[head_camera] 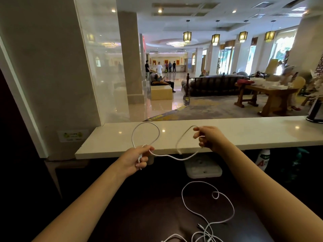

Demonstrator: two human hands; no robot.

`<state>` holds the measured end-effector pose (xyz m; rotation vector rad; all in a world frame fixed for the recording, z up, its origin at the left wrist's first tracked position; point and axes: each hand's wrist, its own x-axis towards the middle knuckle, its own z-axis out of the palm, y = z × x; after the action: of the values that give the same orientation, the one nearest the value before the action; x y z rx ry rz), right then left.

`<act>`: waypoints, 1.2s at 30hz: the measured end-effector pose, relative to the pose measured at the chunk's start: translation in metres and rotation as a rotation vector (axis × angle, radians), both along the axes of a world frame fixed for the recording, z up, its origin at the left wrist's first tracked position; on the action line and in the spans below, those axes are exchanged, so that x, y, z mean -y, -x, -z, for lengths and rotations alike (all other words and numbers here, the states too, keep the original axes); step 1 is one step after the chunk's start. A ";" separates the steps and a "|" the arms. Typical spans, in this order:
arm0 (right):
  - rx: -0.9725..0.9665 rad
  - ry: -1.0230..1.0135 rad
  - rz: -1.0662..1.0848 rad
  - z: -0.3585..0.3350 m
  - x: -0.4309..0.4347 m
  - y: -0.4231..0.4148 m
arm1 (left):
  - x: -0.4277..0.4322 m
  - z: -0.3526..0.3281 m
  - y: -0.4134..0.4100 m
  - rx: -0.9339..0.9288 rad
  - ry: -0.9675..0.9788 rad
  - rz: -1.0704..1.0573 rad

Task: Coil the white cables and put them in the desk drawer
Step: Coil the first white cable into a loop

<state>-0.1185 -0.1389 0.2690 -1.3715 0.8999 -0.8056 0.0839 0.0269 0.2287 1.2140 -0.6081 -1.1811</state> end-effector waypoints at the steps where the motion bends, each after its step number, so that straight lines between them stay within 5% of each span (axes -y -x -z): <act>1: -0.082 0.053 -0.041 0.003 -0.002 -0.002 | 0.001 -0.003 0.001 0.058 -0.006 0.003; 5: -0.498 0.365 -0.182 0.009 -0.007 -0.015 | 0.006 -0.017 0.009 0.325 -0.064 -0.013; 8: -0.749 0.597 -0.218 0.005 -0.010 -0.027 | 0.010 -0.031 0.013 0.310 -0.073 0.052; 13: -0.673 0.721 -0.247 -0.013 -0.026 -0.046 | 0.012 -0.060 0.014 0.034 -0.007 0.284; 19: -0.181 0.515 -0.480 -0.026 -0.050 -0.053 | 0.012 -0.098 0.020 -0.097 0.109 0.550; 23: 0.145 0.258 -0.521 -0.017 -0.056 -0.051 | 0.014 -0.114 0.013 -0.213 0.093 0.501; 26: 0.128 0.308 -0.410 -0.006 -0.052 -0.052 | 0.011 -0.119 0.008 -0.252 0.126 0.411; 32: -0.266 0.570 -0.482 0.013 -0.065 -0.054 | 0.022 -0.130 0.002 0.058 0.361 -0.043; 36: -0.359 1.035 -0.441 -0.027 -0.075 -0.056 | 0.025 -0.119 -0.008 0.479 0.344 -0.104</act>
<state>-0.0624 -0.0641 0.2959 -2.5712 0.3686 -0.6974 0.0915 0.0016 0.3473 1.2152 -1.0447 -0.6591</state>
